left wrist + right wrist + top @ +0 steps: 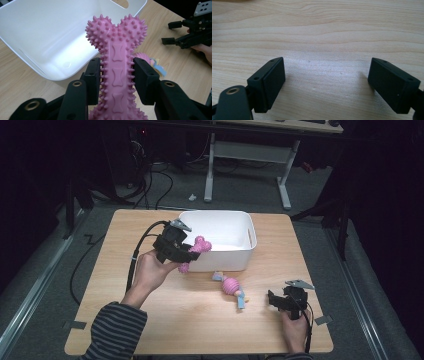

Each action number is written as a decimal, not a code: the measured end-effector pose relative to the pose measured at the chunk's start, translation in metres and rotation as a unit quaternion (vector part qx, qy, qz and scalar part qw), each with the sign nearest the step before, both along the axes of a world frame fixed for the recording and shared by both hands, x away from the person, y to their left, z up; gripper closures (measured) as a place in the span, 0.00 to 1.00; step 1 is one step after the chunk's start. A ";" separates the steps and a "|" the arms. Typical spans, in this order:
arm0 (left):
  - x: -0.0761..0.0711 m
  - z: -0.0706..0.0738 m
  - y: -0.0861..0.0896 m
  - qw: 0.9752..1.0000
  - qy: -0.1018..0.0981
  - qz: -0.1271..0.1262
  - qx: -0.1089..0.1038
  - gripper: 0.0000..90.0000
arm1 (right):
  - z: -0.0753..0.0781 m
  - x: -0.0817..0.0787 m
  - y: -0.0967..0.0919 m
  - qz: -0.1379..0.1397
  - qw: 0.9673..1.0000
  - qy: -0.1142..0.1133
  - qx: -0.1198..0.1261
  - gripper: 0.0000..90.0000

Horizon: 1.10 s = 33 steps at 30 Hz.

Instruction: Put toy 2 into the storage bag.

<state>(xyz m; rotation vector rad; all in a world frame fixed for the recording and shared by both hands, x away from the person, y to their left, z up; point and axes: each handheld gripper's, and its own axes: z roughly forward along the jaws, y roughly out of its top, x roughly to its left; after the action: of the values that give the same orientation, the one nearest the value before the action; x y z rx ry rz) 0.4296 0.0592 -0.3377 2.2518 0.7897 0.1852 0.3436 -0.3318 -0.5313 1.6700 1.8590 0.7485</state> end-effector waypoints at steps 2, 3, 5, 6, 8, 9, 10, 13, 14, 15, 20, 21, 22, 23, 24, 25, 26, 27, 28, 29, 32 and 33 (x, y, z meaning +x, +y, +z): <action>0.003 0.003 -0.001 1.000 -0.002 -0.002 -0.001 0.66 | 0.000 0.000 0.000 0.000 1.000 0.000 0.000 0.16; 0.003 0.003 -0.001 1.000 -0.002 -0.002 -0.001 0.66 | 0.000 0.000 0.000 0.000 1.000 0.000 0.000 0.16; 0.006 0.005 -0.002 1.000 -0.004 -0.001 -0.003 0.66 | 0.000 0.000 0.000 0.000 1.000 0.000 0.000 0.16; 0.008 0.007 -0.003 1.000 -0.005 -0.001 -0.003 0.66 | 0.000 0.000 0.000 0.000 1.000 0.000 0.000 0.16; 0.011 0.009 -0.005 1.000 -0.009 0.001 -0.005 0.66 | 0.000 0.000 0.000 0.000 1.000 0.000 0.000 0.16; 0.012 0.009 -0.006 1.000 -0.009 0.000 -0.009 0.66 | 0.000 0.000 0.000 0.000 1.000 0.000 0.000 0.16; 0.013 0.010 -0.006 1.000 -0.008 -0.002 -0.008 0.66 | 0.000 0.000 0.000 0.000 1.000 0.000 0.000 0.16; 0.017 0.011 -0.010 1.000 -0.009 -0.001 -0.004 0.66 | 0.000 0.000 0.000 0.000 1.000 0.000 0.000 0.16; 0.017 0.011 -0.010 1.000 -0.009 -0.001 -0.004 0.66 | 0.000 0.000 0.000 0.000 1.000 0.000 0.000 0.16; 0.018 0.012 -0.011 1.000 -0.010 -0.003 -0.001 0.66 | 0.000 0.000 0.000 0.000 1.000 0.000 0.000 0.16; 0.027 0.011 -0.019 1.000 -0.015 0.001 0.003 0.66 | 0.000 0.000 0.000 0.000 1.000 0.000 0.000 0.16; 0.027 0.011 -0.019 1.000 -0.015 0.001 0.003 0.66 | 0.000 0.000 0.000 0.000 1.000 0.000 0.000 0.16; 0.030 0.010 -0.021 1.000 -0.016 0.002 0.005 0.66 | 0.000 0.000 0.000 0.000 1.000 0.000 0.000 0.16; 0.032 0.010 -0.022 1.000 -0.015 0.001 0.008 0.66 | 0.000 0.000 0.000 0.000 1.000 0.000 0.000 0.16; 0.033 0.009 -0.024 1.000 -0.017 0.002 0.008 0.66 | 0.000 0.000 0.000 0.000 1.000 0.000 0.000 0.16; 0.035 0.009 -0.026 1.000 -0.017 0.003 0.010 0.66 | 0.000 0.000 0.000 0.000 1.000 0.000 0.000 0.16; 0.035 0.009 -0.026 1.000 -0.017 0.003 0.010 0.66 | 0.000 0.000 0.000 0.000 1.000 0.000 0.000 0.16; 0.037 0.009 -0.027 1.000 -0.018 0.003 0.011 0.66 | 0.000 0.000 0.000 0.000 1.000 0.000 0.000 0.16; 0.039 0.009 -0.031 1.000 -0.019 0.003 0.010 0.66 | 0.000 0.000 0.000 0.000 1.000 0.000 0.000 0.16; 0.039 0.009 -0.031 1.000 -0.019 0.003 0.010 0.66 | 0.000 0.000 0.000 0.000 1.000 0.000 0.000 0.16; 0.045 0.007 -0.037 1.000 -0.025 0.005 0.013 0.66 | 0.000 0.000 0.000 0.000 1.000 0.000 0.000 0.16; 0.045 0.007 -0.037 1.000 -0.025 0.005 0.013 0.66 | 0.000 0.000 0.000 0.000 1.000 0.000 0.000 0.16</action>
<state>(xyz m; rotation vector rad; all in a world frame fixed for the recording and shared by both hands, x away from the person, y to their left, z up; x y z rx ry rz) 0.4747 0.0225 -0.3303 2.2590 0.7764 0.2572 0.3436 -0.3318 -0.5313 1.6698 1.8590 0.7484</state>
